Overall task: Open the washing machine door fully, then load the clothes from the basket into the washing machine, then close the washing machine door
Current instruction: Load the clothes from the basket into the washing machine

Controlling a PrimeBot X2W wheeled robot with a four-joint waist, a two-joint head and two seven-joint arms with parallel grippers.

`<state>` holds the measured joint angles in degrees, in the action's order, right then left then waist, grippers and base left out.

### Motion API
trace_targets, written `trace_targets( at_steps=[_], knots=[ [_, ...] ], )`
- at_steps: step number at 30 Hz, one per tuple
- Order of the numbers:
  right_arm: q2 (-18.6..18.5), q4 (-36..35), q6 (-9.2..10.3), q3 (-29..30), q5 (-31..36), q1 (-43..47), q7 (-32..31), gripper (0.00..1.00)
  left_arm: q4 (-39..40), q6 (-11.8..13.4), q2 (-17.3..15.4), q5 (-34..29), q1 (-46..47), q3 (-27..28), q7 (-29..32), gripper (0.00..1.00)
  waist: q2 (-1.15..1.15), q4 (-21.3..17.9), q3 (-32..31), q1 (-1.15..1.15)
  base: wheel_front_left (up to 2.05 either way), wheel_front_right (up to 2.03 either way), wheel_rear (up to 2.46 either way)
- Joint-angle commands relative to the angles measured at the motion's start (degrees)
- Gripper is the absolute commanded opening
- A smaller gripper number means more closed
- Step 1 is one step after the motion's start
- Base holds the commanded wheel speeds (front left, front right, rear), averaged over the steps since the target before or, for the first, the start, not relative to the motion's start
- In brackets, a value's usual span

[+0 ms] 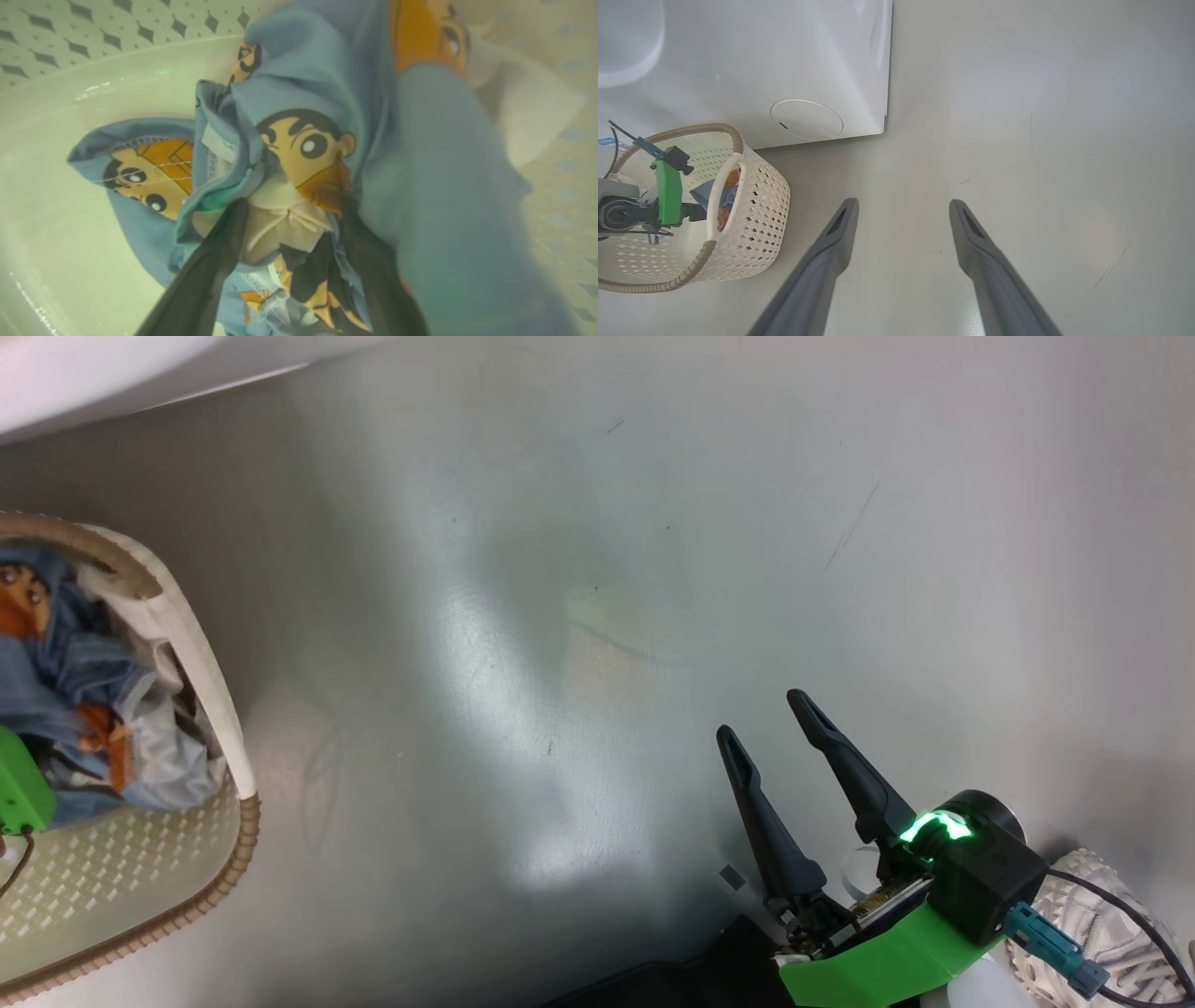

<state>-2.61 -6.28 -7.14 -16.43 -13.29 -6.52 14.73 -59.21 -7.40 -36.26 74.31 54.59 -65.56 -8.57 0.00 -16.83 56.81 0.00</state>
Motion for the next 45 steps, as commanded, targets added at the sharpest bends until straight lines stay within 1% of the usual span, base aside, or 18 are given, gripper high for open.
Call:
trace_targets(
  at_steps=[1,2,5,10,18,23,27,28,41,45],
  knots=[
    [-0.3,-1.1,-0.35,-1.3,-0.3,2.7,0.3,1.00,-1.0,-0.1,-2.0,-0.3,-0.6,0.9,-0.2,0.35,0.00,0.0,-0.1,0.00,0.00,0.00,0.00],
    [-0.3,-1.1,-0.35,-1.4,-0.4,2.6,0.3,1.00,-1.4,-0.1,-1.8,-0.1,-0.7,0.9,-0.2,0.00,0.00,0.0,-0.2,0.00,0.00,0.00,0.00],
    [-0.3,-1.2,-0.35,-1.4,-0.4,2.1,0.3,1.00,-1.7,-0.1,-1.5,1.2,-1.2,1.1,-0.1,0.00,0.00,0.0,-0.7,0.00,0.00,0.00,0.00],
    [-0.3,-1.1,-0.35,-0.8,-0.2,0.8,0.3,1.00,-0.4,-0.1,-1.6,2.6,-1.4,1.5,-2.2,0.00,0.00,0.7,-1.9,0.00,0.00,0.00,0.00],
    [-0.3,0.1,-0.35,0.6,0.1,-1.2,0.3,1.00,3.9,-0.1,-0.8,5.0,-5.2,2.0,-5.3,0.00,0.00,2.9,-6.9,0.00,0.00,0.00,0.00],
    [-0.3,1.4,-0.35,1.5,0.5,-2.2,0.3,1.00,6.8,-0.1,-0.3,5.6,-7.8,3.7,-6.3,0.00,0.00,4.4,-10.4,0.00,0.00,0.00,0.00],
    [-0.3,2.3,-0.35,2.5,1.0,-2.9,0.3,1.00,9.4,-0.1,0.4,3.8,-9.2,8.2,-6.4,0.00,0.00,6.0,-12.9,0.00,0.00,0.00,0.00],
    [-0.3,2.3,-0.35,2.5,1.0,-2.9,0.3,1.00,9.4,-0.1,0.4,3.8,-9.2,8.2,-6.4,0.00,0.00,6.0,-12.9,0.00,0.00,0.00,0.00],
    [-0.3,5.6,-0.35,3.9,2.2,-3.7,0.3,1.00,17.3,-0.1,5.3,-7.7,-20.9,27.4,-6.4,0.00,0.00,9.6,-22.3,0.00,0.00,0.00,0.00],
    [-0.3,6.6,-0.35,4.0,2.5,-3.6,0.3,1.00,19.7,-0.1,7.0,-11.0,-25.0,32.3,-6.4,0.00,0.00,10.3,-25.1,0.00,0.00,0.00,0.00]
  ],
)
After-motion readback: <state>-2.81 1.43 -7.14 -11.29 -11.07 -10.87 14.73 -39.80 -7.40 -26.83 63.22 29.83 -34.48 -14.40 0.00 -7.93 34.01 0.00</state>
